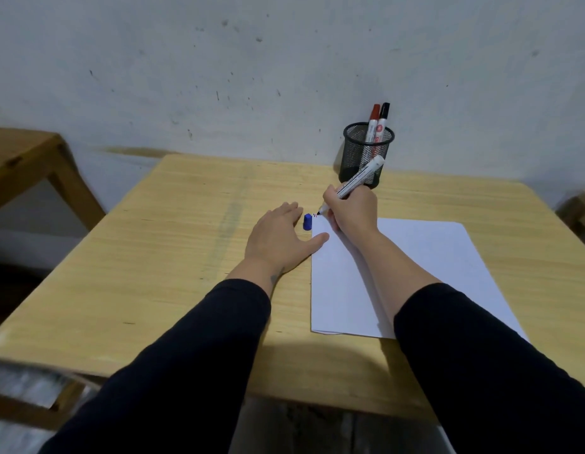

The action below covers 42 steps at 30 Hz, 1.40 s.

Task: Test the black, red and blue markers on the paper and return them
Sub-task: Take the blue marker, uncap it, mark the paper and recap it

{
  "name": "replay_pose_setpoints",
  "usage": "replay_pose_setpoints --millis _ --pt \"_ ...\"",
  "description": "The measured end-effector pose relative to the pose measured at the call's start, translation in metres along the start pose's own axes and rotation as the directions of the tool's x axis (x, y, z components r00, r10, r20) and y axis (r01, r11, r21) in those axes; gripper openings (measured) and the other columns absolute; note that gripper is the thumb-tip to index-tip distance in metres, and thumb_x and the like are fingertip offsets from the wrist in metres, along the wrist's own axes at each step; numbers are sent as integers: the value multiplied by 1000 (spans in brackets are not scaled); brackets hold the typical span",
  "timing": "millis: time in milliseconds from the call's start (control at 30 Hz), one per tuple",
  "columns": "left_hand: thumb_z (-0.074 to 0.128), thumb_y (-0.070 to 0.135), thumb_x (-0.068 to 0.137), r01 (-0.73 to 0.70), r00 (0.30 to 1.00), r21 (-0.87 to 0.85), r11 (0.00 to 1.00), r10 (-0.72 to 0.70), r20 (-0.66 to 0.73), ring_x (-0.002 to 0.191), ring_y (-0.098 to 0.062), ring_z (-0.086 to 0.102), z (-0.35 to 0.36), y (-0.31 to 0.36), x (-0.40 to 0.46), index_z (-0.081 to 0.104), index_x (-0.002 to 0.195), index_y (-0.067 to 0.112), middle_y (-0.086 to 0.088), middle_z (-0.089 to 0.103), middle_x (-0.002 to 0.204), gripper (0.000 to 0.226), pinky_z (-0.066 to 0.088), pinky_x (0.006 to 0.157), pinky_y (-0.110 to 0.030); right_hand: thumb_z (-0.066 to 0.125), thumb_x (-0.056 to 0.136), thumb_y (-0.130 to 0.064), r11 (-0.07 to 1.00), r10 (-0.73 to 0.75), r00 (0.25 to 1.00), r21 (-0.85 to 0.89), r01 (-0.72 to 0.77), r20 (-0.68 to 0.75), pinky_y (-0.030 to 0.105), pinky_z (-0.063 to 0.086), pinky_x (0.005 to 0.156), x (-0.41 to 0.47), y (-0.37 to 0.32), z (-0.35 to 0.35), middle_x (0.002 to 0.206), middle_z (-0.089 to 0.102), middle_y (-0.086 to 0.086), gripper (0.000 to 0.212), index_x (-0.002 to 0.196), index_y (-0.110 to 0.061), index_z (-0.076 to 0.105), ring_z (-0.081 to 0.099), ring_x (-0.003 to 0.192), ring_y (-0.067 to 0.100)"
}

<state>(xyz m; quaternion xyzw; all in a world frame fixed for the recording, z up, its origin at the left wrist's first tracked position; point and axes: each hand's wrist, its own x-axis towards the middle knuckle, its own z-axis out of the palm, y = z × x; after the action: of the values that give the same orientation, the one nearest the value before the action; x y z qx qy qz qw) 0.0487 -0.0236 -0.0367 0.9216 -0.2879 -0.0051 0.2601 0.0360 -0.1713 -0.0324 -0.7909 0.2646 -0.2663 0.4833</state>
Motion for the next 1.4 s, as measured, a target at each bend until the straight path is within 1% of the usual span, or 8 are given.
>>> replay_pose_setpoints --millis 267,567,667,800,867,1033,1167,1400 --pt "58 62 79 15 1000 6 1000 -15 9 146 -9 22 -1 2 -1 38 145 17 6 32 156 82 19 119 -32 58 82 -25 1000 12 1000 -21 -12 1 25 44 51 -1 -2 -2 62 66 8 32 70 3 67 57 55 16" --pt "64 57 78 6 1000 -97 995 -4 16 140 -14 34 -6 5 -7 31 147 22 3 41 150 83 30 115 -36 55 86 -24 889 236 970 391 -239 56 27 44 44 -9 -16 -22 57 55 9 24 76 -3 60 49 45 21" --pt "64 44 85 -107 994 -134 985 105 -20 129 -14 46 -15 6 -6 36 144 30 4 46 144 67 37 106 -32 56 86 -15 884 219 966 392 -256 137 31 46 53 -6 -23 -38 64 57 7 15 74 -6 60 53 58 25" --pt "59 29 90 -248 964 176 953 260 -53 113 -19 53 -24 7 4 60 124 29 3 60 123 34 38 89 -31 59 87 -15 915 156 976 351 -201 152 29 55 64 -5 -26 -62 74 60 4 13 78 -8 65 54 59 14" --pt "60 18 90 -249 966 184 951 257 -19 100 -23 58 -24 9 4 68 111 22 -1 63 108 23 41 78 -29 61 87 -11 900 163 978 386 -202 133 29 59 72 -7 -24 -72 79 63 7 9 81 -7 66 58 67 13" --pt "63 11 84 -47 996 -151 987 36 -81 83 -19 59 -27 17 0 68 90 16 -1 66 90 9 41 68 -22 60 86 1 854 157 979 480 -201 129 26 60 75 -18 -25 -89 83 66 16 5 86 -3 61 64 68 20" --pt "72 6 79 -31 967 -671 741 -149 -208 70 -11 59 -53 42 7 69 82 21 2 66 76 16 47 62 -9 61 88 0 786 106 981 590 -183 163 30 58 80 -23 -49 -107 82 67 18 5 90 3 64 65 70 24" --pt "68 3 83 -159 968 -815 558 -74 -240 62 2 66 -89 80 12 71 92 11 0 70 77 12 54 62 -14 62 88 -1 710 -64 977 697 -98 203 32 57 88 -35 -91 -132 94 69 19 12 97 7 64 68 83 25"
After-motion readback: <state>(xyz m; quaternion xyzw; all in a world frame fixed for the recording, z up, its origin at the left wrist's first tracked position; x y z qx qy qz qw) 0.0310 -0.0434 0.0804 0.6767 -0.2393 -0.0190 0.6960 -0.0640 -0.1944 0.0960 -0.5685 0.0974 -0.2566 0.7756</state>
